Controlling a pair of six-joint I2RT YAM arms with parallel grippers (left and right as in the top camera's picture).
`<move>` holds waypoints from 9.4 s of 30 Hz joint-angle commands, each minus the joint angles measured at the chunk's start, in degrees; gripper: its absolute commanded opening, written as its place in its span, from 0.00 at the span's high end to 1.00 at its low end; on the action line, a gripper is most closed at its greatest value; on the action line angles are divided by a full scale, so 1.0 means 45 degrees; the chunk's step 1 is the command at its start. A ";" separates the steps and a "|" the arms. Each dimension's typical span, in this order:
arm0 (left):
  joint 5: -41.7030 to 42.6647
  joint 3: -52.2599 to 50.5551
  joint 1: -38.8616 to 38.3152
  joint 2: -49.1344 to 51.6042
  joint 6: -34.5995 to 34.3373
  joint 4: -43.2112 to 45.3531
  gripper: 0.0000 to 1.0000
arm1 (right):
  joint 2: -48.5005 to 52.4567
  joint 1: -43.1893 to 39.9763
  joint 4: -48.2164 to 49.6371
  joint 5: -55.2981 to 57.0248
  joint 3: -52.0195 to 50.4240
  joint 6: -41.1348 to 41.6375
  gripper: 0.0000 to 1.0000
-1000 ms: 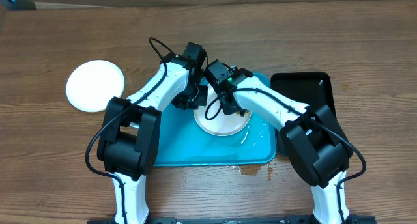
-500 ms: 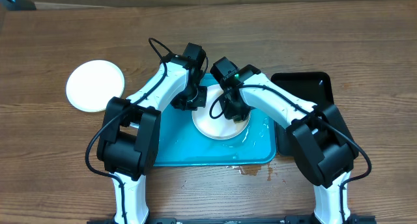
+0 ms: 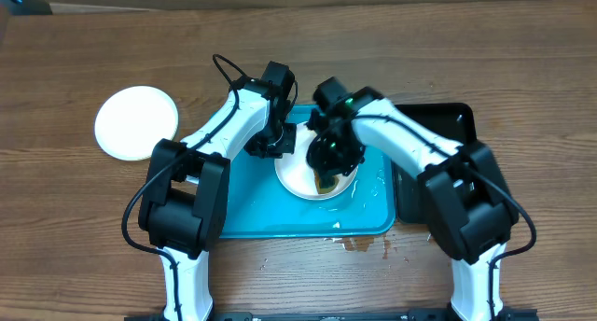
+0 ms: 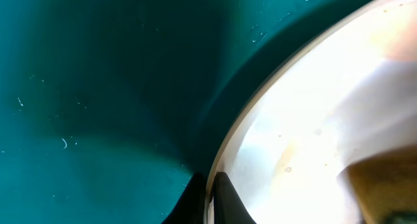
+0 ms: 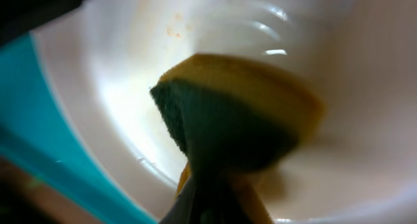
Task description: Clean dirty plates on tray and stack at the side
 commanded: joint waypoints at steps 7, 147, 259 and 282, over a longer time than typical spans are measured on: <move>-0.0374 -0.0301 -0.0029 0.0282 -0.0092 0.0010 0.96 | -0.1496 -0.3585 -0.0996 -0.3313 0.1574 -0.1253 0.96; 0.0350 0.3036 0.6110 -0.3065 -0.1574 -0.0044 0.96 | -0.1851 -1.2779 -0.1268 0.1355 0.1715 0.0826 0.00; 0.3619 0.2754 0.8199 -0.1307 0.1486 -0.0189 0.00 | -1.7175 -0.6067 0.0510 0.3366 0.0272 -0.0321 0.00; 0.3623 0.2754 0.8199 -0.1307 0.1486 -0.0185 0.00 | -2.5694 -0.6421 1.3600 0.2924 -1.3988 -0.0840 0.00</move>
